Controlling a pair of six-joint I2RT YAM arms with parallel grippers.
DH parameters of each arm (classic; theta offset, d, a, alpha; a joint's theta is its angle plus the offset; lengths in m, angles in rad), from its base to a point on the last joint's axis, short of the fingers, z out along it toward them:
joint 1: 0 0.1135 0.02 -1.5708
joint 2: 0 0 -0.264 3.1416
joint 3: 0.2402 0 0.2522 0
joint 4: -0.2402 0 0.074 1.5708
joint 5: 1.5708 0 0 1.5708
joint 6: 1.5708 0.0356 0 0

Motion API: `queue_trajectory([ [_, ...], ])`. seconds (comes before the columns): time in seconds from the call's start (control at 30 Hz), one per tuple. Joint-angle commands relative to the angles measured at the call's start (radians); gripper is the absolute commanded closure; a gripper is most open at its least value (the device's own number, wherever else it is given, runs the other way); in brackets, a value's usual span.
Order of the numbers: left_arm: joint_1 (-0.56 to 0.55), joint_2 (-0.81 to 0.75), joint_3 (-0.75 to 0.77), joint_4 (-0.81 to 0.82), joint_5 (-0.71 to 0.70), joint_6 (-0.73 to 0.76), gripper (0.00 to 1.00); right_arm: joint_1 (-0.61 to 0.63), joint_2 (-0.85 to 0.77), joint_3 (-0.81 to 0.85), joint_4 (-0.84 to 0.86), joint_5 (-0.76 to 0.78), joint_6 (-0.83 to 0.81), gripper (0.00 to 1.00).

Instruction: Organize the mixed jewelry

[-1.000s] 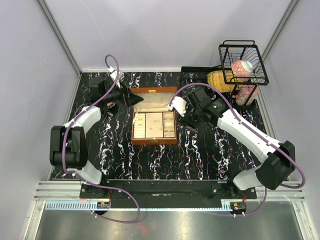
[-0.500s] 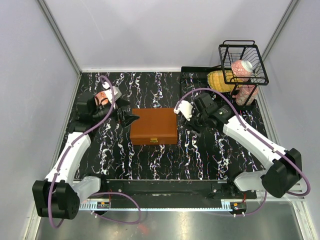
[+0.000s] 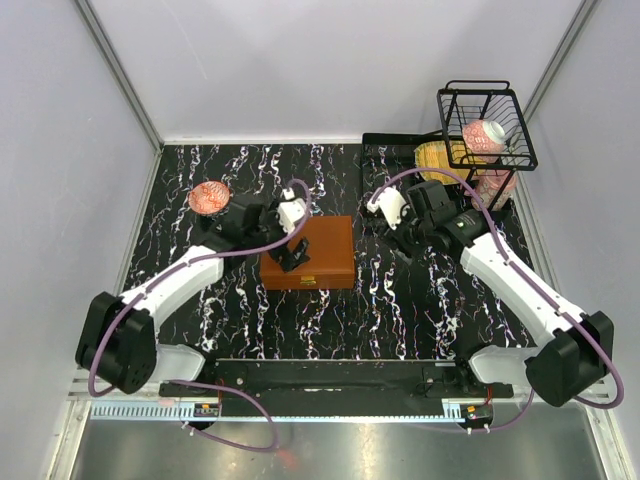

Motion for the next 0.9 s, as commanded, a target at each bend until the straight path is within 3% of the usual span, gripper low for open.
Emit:
queue_trajectory([
  [0.0, -0.088, 0.041, 0.012, 0.062, -0.208, 0.063, 0.01, -0.021, -0.061, -0.018, 0.030, -0.008, 0.020, 0.38],
  [0.2, -0.167, 0.104, -0.040, 0.034, -0.353, 0.088, 0.01, -0.033, -0.076, -0.039, 0.028, 0.006, 0.010, 0.38],
  [0.47, -0.183, 0.142, -0.071, -0.044, -0.416, 0.062, 0.01, -0.050, -0.072, -0.022, 0.030, 0.017, -0.013, 0.38],
  [0.73, -0.173, -0.068, -0.057, 0.010, -0.434, 0.030, 0.01, -0.081, -0.075, 0.005, 0.044, 0.000, 0.025, 0.38],
  [0.87, -0.128, -0.189, -0.008, 0.031, -0.443, -0.033, 0.01, -0.096, -0.095, 0.008, 0.088, 0.035, 0.085, 0.24],
])
